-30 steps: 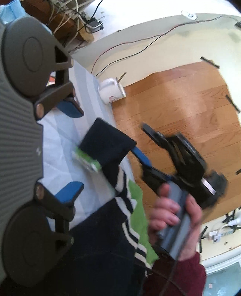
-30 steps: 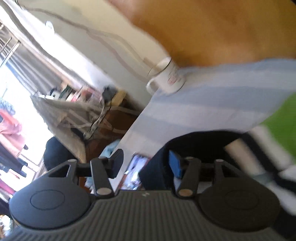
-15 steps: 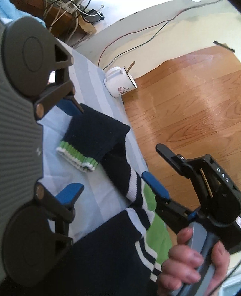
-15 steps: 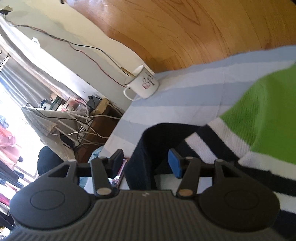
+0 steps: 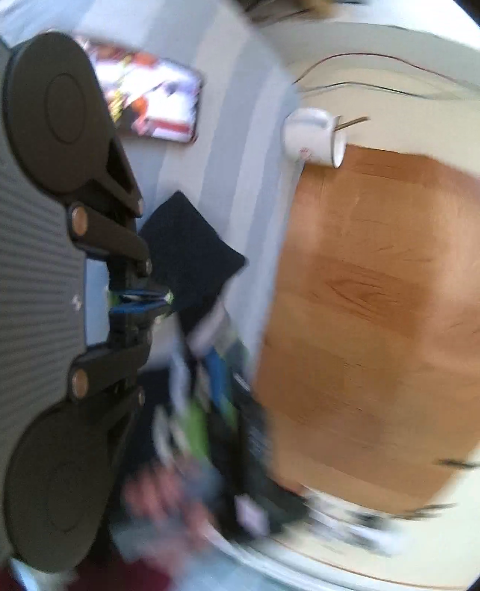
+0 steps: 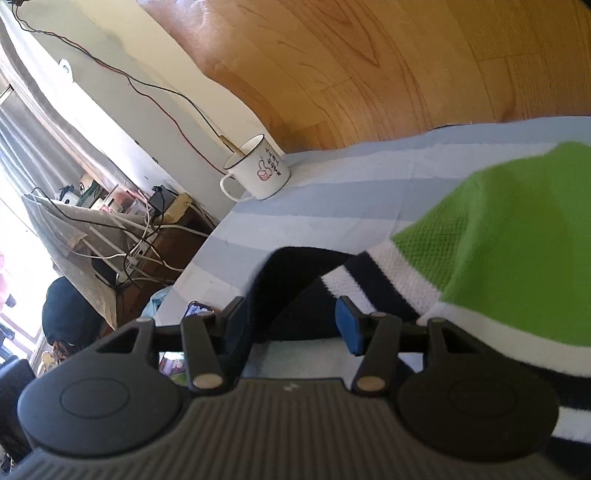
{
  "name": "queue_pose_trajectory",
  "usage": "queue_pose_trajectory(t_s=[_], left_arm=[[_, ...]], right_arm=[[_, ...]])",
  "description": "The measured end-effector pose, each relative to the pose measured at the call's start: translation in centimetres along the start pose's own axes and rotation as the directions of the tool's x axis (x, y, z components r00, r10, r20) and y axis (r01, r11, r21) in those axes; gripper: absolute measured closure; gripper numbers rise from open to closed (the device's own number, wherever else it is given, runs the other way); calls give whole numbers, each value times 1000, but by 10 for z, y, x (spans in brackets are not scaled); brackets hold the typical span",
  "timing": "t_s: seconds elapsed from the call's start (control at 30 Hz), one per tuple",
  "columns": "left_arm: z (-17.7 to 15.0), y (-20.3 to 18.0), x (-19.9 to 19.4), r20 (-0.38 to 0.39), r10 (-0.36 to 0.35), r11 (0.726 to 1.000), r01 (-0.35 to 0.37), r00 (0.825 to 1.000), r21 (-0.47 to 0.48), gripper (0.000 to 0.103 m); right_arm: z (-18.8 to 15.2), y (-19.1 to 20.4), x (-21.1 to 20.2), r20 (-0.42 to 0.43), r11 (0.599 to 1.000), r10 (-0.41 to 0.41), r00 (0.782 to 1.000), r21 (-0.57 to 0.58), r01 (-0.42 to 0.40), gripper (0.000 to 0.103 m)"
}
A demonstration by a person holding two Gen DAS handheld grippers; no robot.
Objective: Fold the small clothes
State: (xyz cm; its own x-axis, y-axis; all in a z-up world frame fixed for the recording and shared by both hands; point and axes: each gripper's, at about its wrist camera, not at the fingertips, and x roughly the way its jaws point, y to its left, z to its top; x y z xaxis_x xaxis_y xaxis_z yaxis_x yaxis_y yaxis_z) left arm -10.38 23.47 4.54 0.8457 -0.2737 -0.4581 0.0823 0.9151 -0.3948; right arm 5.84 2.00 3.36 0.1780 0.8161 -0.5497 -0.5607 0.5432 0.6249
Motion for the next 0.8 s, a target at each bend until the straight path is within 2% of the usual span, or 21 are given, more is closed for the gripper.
queue_pose_trajectory(t_s=[0.1,0.2,0.27,0.33,0.4,0.47,0.6,0.73,0.8], left_arm=[[-5,14,-35,60,-165,974,173,984,-145,99],[-17,31,-56,124,-280,914,304,952,-270,99],[-28,45,-65,174,-319,861,362,932,-359,99],[-37,59,-69,216,-327,815,390,920,-428,99],[-42,69,-71,245,-327,785,406,913,-468,99],[-43,73,-74,260,-323,779,412,910,-472,99],[-41,81,-79,286,-289,789,396,914,-469,99],[-28,96,-71,283,-240,789,357,929,-500,99],[-24,103,-67,290,-233,779,357,928,-516,99]], right_arm=[[0,2,9,-6,1000,-27,1000,9,27,46],[-1,4,14,-3,999,-54,999,-2,54,46],[-3,6,13,2,998,-57,998,-14,57,46],[-6,9,10,5,999,-50,999,-9,50,46],[-7,12,4,13,999,-40,999,-17,40,46],[-9,15,-7,35,999,-21,999,-34,22,46],[-15,16,-27,76,998,-16,997,-62,21,46],[-29,3,-28,44,998,5,999,57,-8,46],[-38,-3,-22,17,993,18,1000,113,-20,46]])
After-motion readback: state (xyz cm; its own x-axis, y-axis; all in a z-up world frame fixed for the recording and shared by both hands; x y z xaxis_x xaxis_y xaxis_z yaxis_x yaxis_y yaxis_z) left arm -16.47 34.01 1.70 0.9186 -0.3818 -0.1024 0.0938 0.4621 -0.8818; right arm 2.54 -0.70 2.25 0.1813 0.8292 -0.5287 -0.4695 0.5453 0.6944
